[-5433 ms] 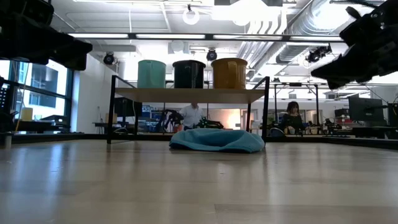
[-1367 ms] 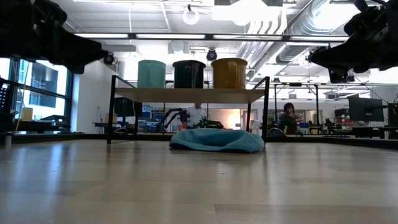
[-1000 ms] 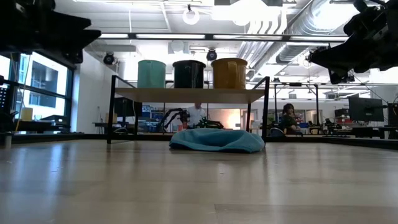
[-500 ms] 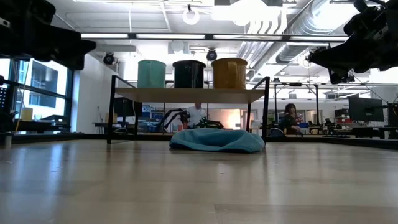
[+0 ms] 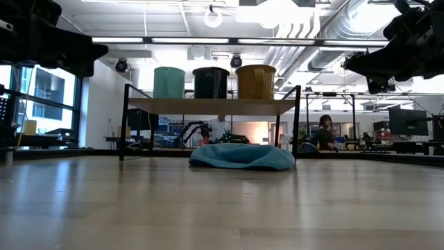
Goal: Stack small to large cups/mugs on shelf
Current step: Return to Home Position
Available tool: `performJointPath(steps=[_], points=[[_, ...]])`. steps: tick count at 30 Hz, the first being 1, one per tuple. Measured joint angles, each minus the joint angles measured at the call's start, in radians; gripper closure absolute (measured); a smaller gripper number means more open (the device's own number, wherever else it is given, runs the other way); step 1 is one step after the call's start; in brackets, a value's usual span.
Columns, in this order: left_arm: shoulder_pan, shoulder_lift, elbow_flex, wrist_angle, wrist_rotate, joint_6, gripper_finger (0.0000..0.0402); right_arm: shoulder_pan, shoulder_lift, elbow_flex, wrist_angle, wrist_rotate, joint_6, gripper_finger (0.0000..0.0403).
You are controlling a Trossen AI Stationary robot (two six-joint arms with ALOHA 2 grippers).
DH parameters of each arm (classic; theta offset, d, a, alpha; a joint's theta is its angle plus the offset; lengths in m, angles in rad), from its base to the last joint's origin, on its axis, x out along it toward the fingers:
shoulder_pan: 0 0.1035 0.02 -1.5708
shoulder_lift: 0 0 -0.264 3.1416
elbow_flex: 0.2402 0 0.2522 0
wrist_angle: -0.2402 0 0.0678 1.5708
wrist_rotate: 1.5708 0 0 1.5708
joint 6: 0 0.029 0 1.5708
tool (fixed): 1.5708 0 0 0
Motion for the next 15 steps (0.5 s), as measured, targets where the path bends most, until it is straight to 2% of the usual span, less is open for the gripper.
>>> performJointPath(steps=[4,15], points=[[0.000,0.000,0.000,-0.006,0.033,0.000,0.0222,0.000,0.000,0.000,0.000,0.000,0.000,0.0387],[0.000,0.000,0.000,-0.006,0.032,0.000,0.0222,0.000,0.000,0.000,0.000,0.000,0.000,0.0387]])
